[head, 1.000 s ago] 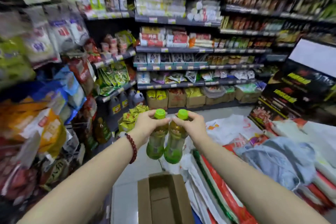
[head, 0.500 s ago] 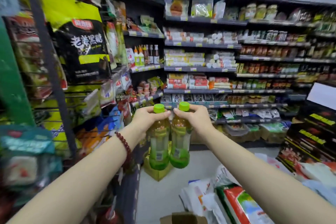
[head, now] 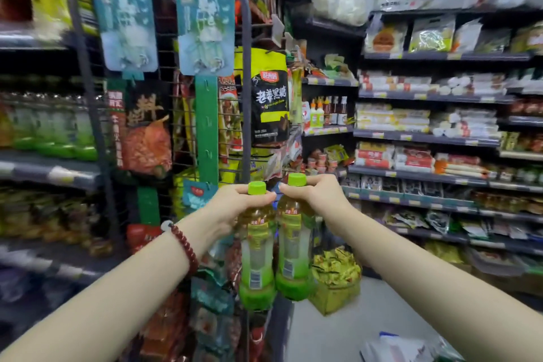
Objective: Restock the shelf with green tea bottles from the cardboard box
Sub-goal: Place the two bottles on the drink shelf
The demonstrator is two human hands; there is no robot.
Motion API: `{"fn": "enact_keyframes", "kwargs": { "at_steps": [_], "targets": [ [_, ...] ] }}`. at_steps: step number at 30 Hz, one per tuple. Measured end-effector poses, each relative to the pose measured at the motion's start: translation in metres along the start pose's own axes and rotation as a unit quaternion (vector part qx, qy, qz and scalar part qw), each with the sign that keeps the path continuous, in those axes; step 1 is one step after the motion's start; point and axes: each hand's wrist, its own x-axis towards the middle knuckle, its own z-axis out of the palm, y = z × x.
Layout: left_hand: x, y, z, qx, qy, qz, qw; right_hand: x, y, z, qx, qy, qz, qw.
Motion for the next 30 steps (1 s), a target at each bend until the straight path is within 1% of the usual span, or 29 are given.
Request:
{"fn": "enact_keyframes", "kwargs": {
  "at_steps": [2, 7, 10, 15, 20, 25, 30],
  "targets": [
    [-0.004, -0.004, -0.031, 0.010, 0.010, 0.004, 1.000, -0.005, -0.010, 0.026, -0.003, -0.014, -0.004, 1.000],
    [-0.023, 0.000, -0.112, -0.006, -0.017, 0.022, 1.000, -0.006, -0.032, 0.105, -0.014, -0.032, -0.022, 0.999],
    [-0.026, 0.010, -0.163, 0.002, -0.022, 0.045, 0.999, 0.003, -0.047, 0.154, -0.008, -0.024, -0.022, 0.999],
    [-0.026, 0.033, -0.236, 0.023, -0.019, 0.054, 0.998, 0.007, -0.077, 0.226, 0.024, -0.019, -0.019, 0.999],
    [-0.021, 0.046, -0.296, 0.021, -0.004, 0.049, 0.999, 0.018, -0.098, 0.285, -0.006, 0.009, -0.039, 0.999],
    [-0.017, 0.057, -0.351, 0.015, 0.016, 0.050, 0.999, 0.042, -0.122, 0.332, -0.016, -0.034, -0.056, 0.998],
    [-0.014, 0.072, -0.408, 0.010, 0.057, 0.055, 0.997, 0.064, -0.149, 0.385, -0.014, -0.064, -0.090, 0.994]
  ]
}}
